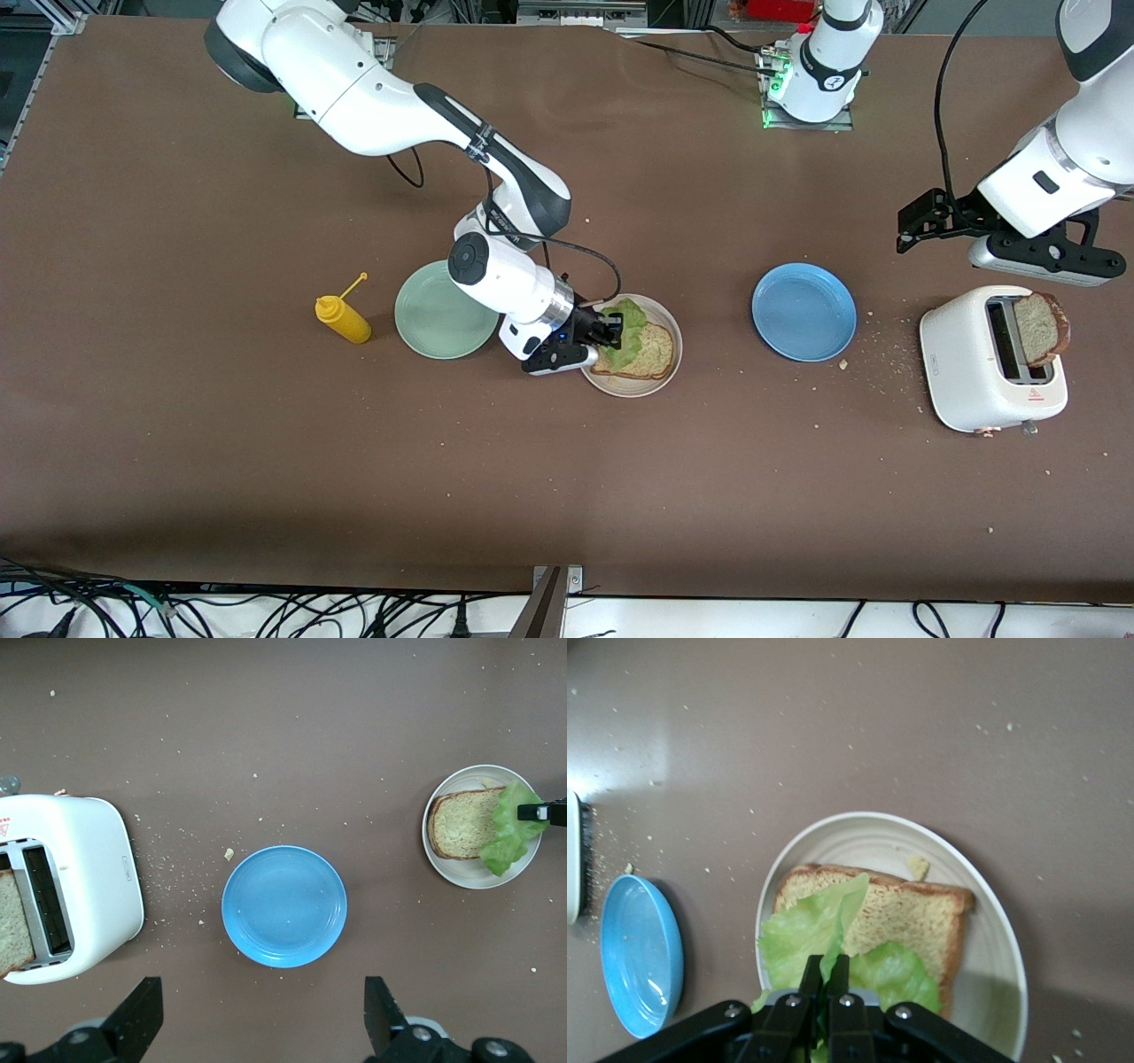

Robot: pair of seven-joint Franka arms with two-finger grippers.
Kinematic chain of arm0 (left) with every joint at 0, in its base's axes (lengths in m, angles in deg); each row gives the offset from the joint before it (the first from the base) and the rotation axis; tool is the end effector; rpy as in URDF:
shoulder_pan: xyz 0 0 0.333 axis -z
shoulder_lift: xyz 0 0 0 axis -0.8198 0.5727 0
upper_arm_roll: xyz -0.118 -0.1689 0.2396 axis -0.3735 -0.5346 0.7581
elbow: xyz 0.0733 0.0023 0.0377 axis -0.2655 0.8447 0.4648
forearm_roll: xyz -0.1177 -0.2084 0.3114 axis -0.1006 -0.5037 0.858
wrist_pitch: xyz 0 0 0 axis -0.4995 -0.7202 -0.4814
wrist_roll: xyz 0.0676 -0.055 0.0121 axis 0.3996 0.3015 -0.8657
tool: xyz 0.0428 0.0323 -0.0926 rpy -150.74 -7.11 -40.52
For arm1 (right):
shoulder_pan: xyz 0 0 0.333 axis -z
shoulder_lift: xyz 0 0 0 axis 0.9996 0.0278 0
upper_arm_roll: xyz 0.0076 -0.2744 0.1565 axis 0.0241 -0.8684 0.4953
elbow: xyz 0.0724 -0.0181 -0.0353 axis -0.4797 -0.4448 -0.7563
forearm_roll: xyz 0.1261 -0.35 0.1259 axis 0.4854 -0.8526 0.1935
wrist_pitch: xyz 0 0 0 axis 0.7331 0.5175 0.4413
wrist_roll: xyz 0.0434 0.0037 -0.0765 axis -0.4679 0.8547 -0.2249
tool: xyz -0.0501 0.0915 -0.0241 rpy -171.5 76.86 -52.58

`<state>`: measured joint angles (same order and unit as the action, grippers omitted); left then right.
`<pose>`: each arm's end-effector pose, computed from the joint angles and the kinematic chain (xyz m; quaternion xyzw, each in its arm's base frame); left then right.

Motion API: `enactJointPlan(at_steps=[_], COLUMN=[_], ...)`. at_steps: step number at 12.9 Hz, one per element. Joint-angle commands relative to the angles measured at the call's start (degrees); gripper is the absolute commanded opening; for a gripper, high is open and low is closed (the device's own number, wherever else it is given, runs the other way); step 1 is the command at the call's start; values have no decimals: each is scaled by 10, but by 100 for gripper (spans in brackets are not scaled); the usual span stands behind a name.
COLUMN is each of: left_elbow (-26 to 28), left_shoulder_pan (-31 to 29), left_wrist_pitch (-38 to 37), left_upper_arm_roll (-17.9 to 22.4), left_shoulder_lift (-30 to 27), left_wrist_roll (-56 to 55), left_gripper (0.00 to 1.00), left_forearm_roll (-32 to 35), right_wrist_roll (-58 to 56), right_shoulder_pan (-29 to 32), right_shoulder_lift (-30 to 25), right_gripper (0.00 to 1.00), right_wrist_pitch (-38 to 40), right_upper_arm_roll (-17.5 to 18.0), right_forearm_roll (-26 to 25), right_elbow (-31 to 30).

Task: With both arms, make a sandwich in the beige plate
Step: 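Open the right gripper to release the lettuce on the bread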

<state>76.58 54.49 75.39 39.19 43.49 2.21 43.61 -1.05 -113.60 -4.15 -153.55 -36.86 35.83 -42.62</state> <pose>0.5733 -0.0592 0.5786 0.9965 -0.0809 0.0000 0.0201 0.5904 0.5145 0.2271 -0.9494 -0.0024 -0.0659 0.3070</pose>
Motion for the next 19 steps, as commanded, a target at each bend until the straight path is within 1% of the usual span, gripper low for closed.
enactJointPlan(at_steps=[1,2,3,4,5,6,11,13,14,16,19], left_elbow=[-15,-15,-15,-15,-15,-15,-15,-15,-15,-15,-15], left_shoulder_pan=[4,3,3,3,3,3,3,4,4,4,3], left_wrist_pitch=[-11,-11,-11,-11,-11,-11,-11,-11,-11,-11,-11], left_upper_arm_roll=[-1,-1,0,0,0,-1,-1,0,0,-1,-1], left_shoulder_lift=[6,6,6,6,6,6,6,6,6,6,6], left_wrist_roll=[0,0,0,0,0,0,0,0,0,0,0], left_gripper=[100,100,100,100,100,100,100,100,100,100,100], left_forearm_roll=[17,17,17,17,17,17,17,17,17,17,17], right_wrist_roll=[-24,-40,-57,-68,-69,-69,-77,-78,-78,-78,-78], right_shoulder_pan=[-22,-23,-24,-24,-27,-28,-28,-22,-18,7,50], right_shoulder_lift=[38,40,42,47,48,49,43,26,8,-41,-137], right_gripper=[42,48,48,51,71,100,100,100,100,100,100], right_wrist_pitch=[-49,-51,-51,-51,-59,-65,-64,-50,-24,60,149], right_upper_arm_roll=[-6,-7,-7,-7,-8,-12,-14,-14,-14,-16,-24], right_forearm_roll=[2,2,2,1,2,2,2,1,-4,-31,-34], right_elbow=[36,34,33,33,33,33,36,34,31,4,-92])
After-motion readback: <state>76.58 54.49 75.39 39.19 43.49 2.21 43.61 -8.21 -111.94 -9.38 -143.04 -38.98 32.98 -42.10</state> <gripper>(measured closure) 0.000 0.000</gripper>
